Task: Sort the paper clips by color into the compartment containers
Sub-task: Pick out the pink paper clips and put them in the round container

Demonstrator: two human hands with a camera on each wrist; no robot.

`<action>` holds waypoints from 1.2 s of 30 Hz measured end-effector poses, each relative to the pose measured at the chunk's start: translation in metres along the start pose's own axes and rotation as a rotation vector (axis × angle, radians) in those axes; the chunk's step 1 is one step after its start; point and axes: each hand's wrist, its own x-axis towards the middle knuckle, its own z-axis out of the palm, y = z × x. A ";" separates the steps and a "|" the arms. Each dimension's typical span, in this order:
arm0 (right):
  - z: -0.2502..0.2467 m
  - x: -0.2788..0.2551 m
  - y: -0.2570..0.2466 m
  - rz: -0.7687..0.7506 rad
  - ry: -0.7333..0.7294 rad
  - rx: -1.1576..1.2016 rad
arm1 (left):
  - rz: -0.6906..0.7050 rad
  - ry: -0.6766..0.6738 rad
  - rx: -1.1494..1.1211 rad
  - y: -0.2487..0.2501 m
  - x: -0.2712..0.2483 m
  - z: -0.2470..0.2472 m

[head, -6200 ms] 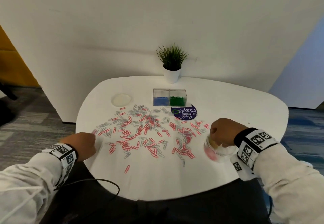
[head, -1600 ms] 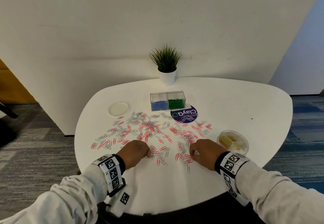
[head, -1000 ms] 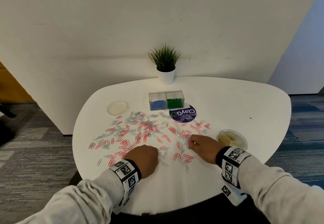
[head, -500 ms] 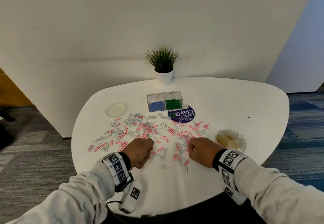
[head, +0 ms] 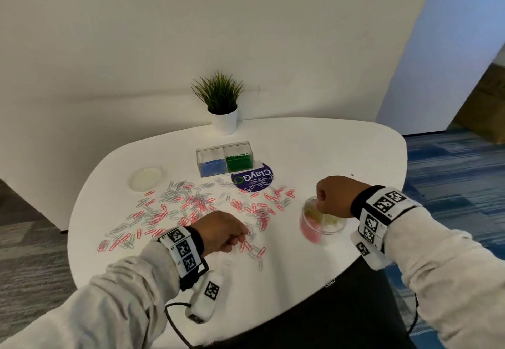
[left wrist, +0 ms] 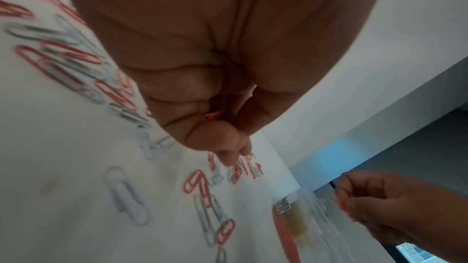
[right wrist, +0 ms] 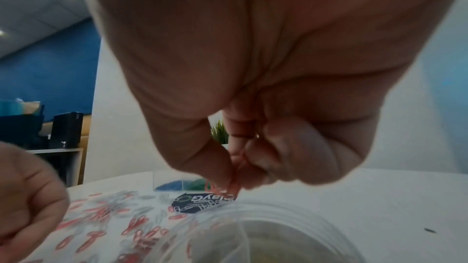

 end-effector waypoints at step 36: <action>0.064 -0.030 -0.031 -0.363 -0.351 -0.349 | 0.492 0.010 0.836 0.062 0.012 0.046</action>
